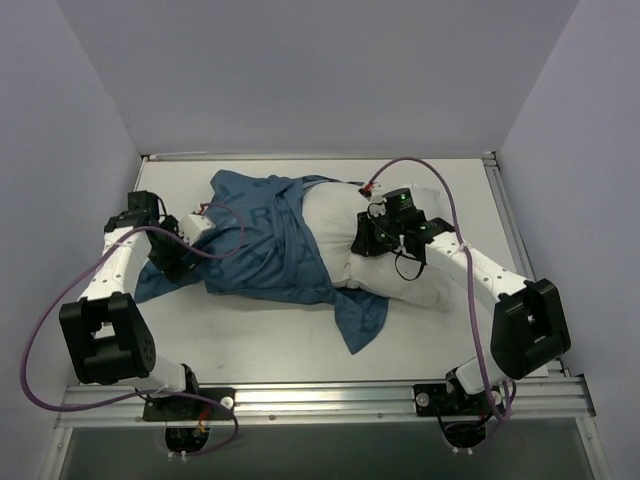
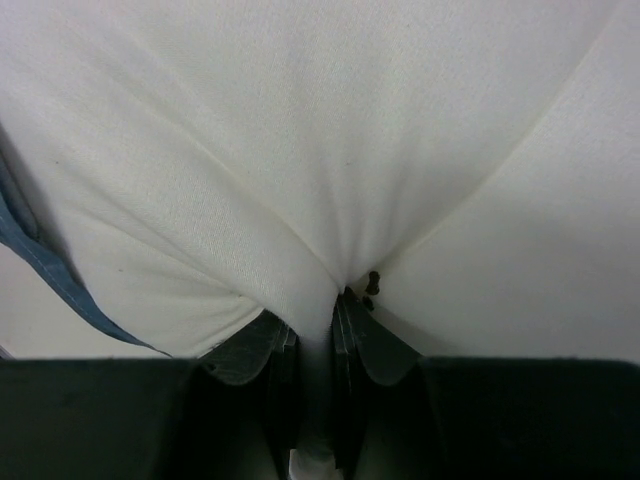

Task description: Remove the pillowcase from the pillow

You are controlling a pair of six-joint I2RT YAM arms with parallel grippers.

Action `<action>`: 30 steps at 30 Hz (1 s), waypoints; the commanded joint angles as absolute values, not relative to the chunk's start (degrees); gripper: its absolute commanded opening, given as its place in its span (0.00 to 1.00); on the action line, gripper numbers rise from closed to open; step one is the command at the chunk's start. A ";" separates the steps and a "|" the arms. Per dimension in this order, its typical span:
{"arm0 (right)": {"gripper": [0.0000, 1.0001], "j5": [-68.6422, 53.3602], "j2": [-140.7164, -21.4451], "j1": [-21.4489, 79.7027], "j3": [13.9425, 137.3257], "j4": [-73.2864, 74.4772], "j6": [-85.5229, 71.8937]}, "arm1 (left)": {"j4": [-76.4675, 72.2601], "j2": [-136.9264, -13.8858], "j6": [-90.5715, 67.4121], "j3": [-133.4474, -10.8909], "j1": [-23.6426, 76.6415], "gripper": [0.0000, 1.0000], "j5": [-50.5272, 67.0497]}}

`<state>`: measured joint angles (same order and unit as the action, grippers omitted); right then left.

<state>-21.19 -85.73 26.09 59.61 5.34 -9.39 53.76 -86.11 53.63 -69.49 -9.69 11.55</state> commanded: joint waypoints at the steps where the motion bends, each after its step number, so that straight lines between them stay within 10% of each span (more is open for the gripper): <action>1: 0.00 -21.97 -83.67 23.12 60.56 8.88 -7.47 | 38.54 -84.98 63.81 -64.00 -9.14 0.94 8.44; 11: 0.00 -23.29 -84.03 21.54 59.24 8.35 -7.12 | 19.35 -98.60 54.94 -61.00 -5.72 0.98 2.83; 13: 0.00 -23.03 -83.67 20.22 58.89 8.17 -7.38 | 20.99 -99.66 53.80 -61.43 -5.10 0.48 2.99; 14: 0.00 -21.98 -83.58 19.52 58.71 8.09 -7.99 | 20.57 -99.93 52.57 -60.74 -4.58 0.03 2.55; 30: 0.00 3.68 -80.42 -2.81 56.07 10.81 -8.97 | 25.02 -80.95 44.12 -79.26 -22.32 0.02 -7.47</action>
